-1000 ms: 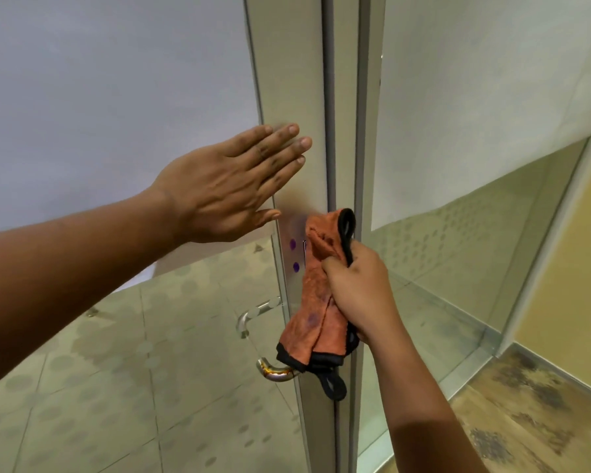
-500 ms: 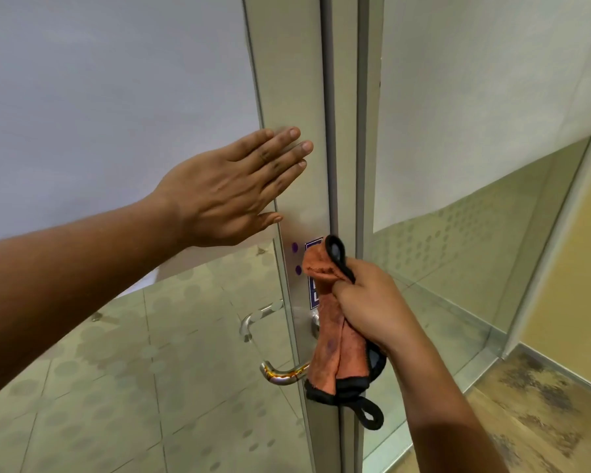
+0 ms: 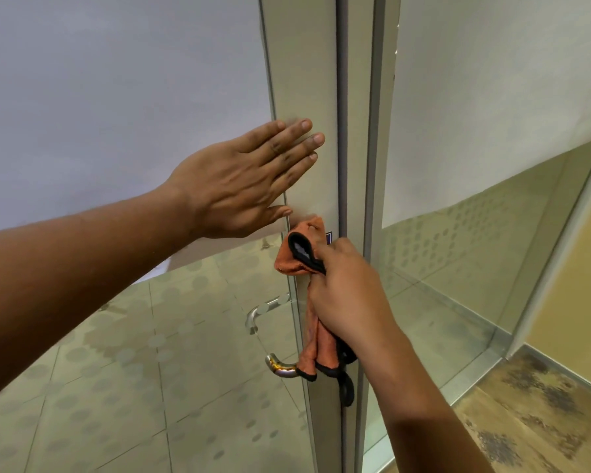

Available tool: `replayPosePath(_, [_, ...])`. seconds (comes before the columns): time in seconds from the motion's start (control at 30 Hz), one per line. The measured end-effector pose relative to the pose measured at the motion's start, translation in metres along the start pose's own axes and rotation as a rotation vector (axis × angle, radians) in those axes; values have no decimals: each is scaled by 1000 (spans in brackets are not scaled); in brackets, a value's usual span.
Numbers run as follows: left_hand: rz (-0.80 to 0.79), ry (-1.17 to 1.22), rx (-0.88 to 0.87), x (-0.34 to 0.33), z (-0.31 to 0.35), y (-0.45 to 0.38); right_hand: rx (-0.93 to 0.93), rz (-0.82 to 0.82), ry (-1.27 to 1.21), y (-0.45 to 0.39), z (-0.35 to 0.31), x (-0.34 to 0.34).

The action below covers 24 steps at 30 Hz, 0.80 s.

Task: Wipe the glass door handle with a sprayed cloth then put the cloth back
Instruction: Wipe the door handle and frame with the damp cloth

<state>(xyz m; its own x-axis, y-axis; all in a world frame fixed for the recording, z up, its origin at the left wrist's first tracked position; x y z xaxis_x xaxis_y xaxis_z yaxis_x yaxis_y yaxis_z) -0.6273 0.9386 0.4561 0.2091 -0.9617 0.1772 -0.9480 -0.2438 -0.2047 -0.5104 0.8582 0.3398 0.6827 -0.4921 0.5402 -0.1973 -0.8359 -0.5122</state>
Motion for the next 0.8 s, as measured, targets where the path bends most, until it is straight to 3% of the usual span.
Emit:
replayPosePath(0.2, [14, -9, -2, 0, 0, -1, -88, -69, 61, 8, 5, -13])
replayPosePath(0.33, [25, -17, -3, 1, 0, 0, -150, -139, -37, 7, 11, 9])
replayPosePath(0.5, [38, 2, -1, 1, -2, 0, -107, -54, -122, 0, 3, 39])
replayPosePath(0.8, [46, 3, -6, 0, -1, 0, -45, 15, 34, -9, -7, 2])
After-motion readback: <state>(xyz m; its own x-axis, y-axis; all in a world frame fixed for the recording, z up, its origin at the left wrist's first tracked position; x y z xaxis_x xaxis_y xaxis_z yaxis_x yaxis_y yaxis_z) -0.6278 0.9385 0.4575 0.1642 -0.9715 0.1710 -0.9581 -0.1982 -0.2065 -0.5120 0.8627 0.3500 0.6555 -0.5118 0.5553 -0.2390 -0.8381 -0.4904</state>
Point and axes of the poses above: each hand's wrist, its own y-axis away from the middle knuckle, its own x-axis out of the back of the hand, z = x × y, the point moved 4 cm from there along -y, towards the middle knuckle, and after that the axes turned 13 degrees about -y, right-handed, at the moved point
